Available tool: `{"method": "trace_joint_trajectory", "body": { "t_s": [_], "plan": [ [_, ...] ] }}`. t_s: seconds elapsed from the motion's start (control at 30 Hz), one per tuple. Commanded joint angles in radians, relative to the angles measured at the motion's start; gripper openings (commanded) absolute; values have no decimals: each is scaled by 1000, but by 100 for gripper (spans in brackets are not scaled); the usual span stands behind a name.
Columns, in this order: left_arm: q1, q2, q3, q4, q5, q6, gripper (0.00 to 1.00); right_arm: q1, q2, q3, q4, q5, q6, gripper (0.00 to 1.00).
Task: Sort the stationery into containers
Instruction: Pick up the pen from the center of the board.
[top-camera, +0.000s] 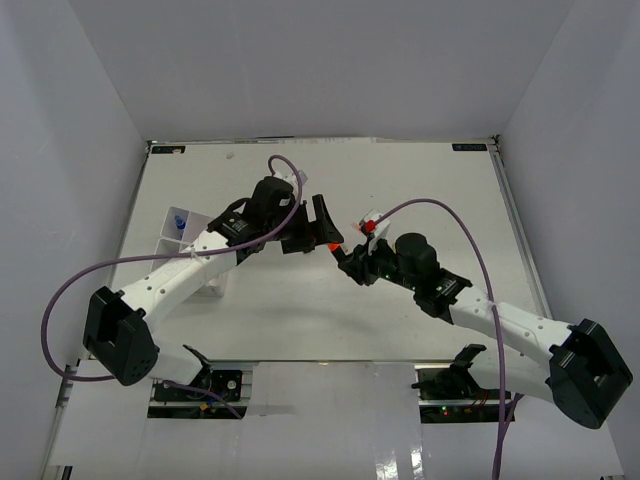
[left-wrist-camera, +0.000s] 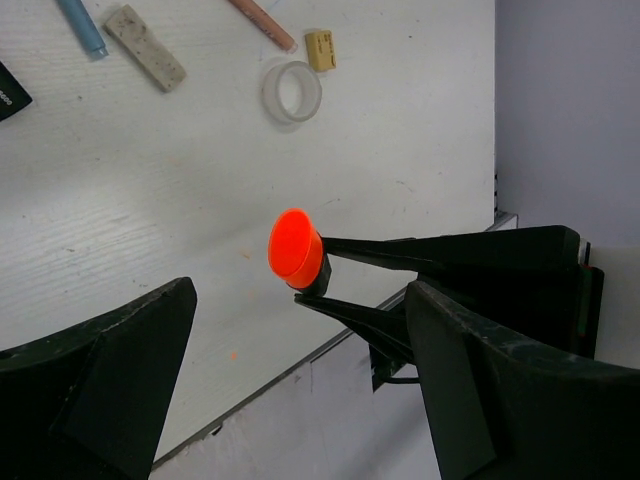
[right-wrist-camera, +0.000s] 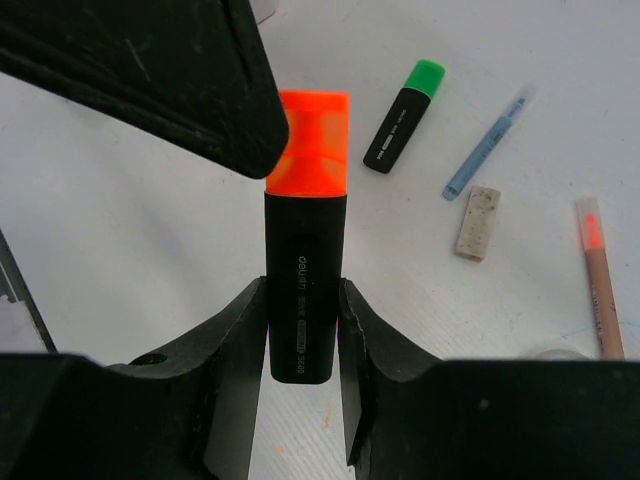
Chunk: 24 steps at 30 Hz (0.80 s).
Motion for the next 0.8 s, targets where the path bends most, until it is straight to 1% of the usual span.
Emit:
{"method": "trace_joint_trajectory", "body": {
  "t_s": [0.0, 0.13, 0.17, 0.23, 0.27, 0.33, 0.37, 0.47, 0.5, 0.57, 0.6, 0.7, 0.73, 0.77],
  "plan": [
    [-15, 7, 40, 30, 1, -32, 95, 4, -38, -21, 95, -46, -18, 22],
    [-27, 28, 39, 44, -2, -47, 87, 4, -42, -26, 99, -49, -23, 23],
    [-32, 36, 39, 46, 1, -49, 82, 4, -44, -27, 101, -50, -24, 24],
    [-37, 42, 37, 53, 1, -52, 77, 4, -51, -38, 115, -53, -23, 24],
    [-38, 47, 39, 56, 3, -55, 72, 4, -53, -41, 118, -55, -21, 24],
    [-41, 54, 39, 61, 3, -56, 66, 5, -56, -44, 121, -61, -18, 24],
    [-44, 56, 37, 64, 1, -59, 60, 5, -58, -44, 122, -63, -18, 25],
    [-49, 54, 29, 81, 5, -64, 49, 5, -58, -50, 119, -70, -17, 26],
    [-50, 54, 25, 84, 11, -66, 40, 5, -62, -52, 122, -70, -15, 26],
    [-52, 48, 17, 99, 17, -69, 33, 5, -71, -62, 125, -69, -10, 26],
    [-52, 47, 11, 104, 20, -70, 26, 5, -74, -67, 129, -70, -7, 26],
    [-52, 39, 0, 107, 23, -70, 18, 5, -81, -72, 129, -70, -6, 27],
    [-54, 33, -3, 107, 20, -66, 14, 5, -82, -73, 124, -67, -6, 29],
    [-54, 30, -6, 107, 15, -66, 12, 5, -85, -73, 124, -67, -6, 29]
  ]
}}
